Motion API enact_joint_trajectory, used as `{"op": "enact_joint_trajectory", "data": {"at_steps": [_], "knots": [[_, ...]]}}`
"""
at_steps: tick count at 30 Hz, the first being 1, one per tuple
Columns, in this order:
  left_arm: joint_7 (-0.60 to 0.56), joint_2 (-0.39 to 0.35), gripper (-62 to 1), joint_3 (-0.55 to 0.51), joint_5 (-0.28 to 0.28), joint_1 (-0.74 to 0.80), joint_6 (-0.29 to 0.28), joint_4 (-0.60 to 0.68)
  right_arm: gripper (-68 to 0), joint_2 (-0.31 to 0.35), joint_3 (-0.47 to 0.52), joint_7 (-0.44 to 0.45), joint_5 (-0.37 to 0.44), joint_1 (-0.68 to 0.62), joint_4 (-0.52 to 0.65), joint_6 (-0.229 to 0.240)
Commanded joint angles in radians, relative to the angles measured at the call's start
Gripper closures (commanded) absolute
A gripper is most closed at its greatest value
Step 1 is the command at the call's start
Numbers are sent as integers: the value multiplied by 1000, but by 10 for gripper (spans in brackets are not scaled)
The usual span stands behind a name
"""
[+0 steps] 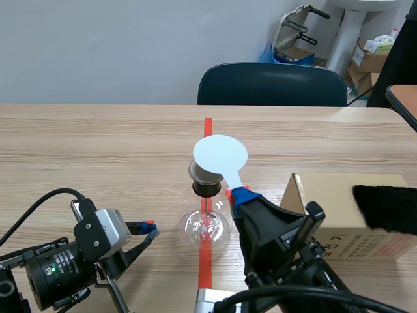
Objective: Do the electroscope experiment
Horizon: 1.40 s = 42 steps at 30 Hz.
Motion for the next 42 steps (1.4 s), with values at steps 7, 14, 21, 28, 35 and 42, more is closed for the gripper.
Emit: {"op": "enact_joint_trajectory", "data": {"at_steps": [7, 14, 21, 28, 35, 42], "knots": [[-14, -3, -55, -7, -2, 0, 2, 8, -18, 3, 7, 48, 4, 14, 25, -61], [-14, -3, -55, -7, -2, 0, 2, 8, -18, 3, 7, 48, 4, 14, 25, -61], [-14, -3, -55, -7, -2, 0, 2, 8, -18, 3, 7, 48, 4, 14, 25, -61], [-14, -3, -55, -7, -2, 0, 2, 8, -18, 3, 7, 48, 4, 14, 25, -61], [-14, -3, -55, -7, -2, 0, 2, 8, -18, 3, 7, 48, 4, 14, 25, -61], [-14, -3, -55, -7, -2, 0, 2, 8, -18, 3, 7, 48, 4, 14, 25, -61]]}}
